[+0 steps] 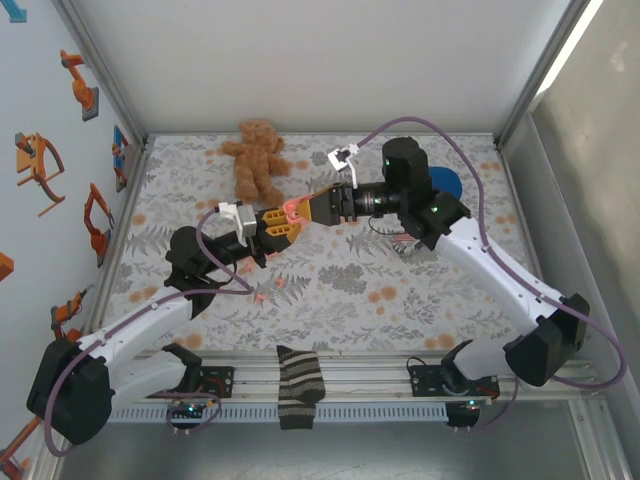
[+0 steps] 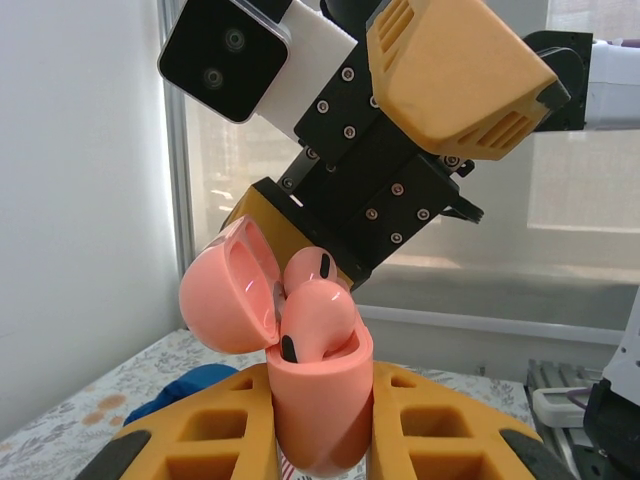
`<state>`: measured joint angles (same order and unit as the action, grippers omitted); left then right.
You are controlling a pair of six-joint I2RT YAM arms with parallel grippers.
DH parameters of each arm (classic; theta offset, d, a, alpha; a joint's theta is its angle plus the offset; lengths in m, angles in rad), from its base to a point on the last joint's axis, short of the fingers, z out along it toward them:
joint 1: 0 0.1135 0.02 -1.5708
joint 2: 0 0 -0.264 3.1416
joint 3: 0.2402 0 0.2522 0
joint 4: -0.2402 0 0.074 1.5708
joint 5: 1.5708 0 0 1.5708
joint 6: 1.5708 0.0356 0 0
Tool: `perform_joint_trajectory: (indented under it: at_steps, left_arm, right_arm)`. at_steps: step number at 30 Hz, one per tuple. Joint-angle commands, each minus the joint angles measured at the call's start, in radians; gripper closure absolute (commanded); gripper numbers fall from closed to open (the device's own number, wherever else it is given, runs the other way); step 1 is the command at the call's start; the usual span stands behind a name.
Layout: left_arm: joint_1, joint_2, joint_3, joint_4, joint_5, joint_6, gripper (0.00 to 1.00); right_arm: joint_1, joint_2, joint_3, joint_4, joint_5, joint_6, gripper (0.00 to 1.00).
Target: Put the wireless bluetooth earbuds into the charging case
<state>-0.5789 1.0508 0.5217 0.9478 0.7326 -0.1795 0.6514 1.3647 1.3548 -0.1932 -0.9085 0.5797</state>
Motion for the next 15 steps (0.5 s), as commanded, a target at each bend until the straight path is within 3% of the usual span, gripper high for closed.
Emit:
perform_joint_trajectory:
  at_steps: [1,15]
  left_arm:
    - [0.007,0.001,0.026,-0.007,0.012,-0.017,1.00]
    - [0.007,0.005,0.023,-0.007,0.012,-0.021,1.00]
  right_arm:
    - [0.007,-0.041,0.020,0.051,-0.037,-0.003,0.27]
    - [0.007,-0.075,0.011,0.026,-0.004,-0.055,0.28]
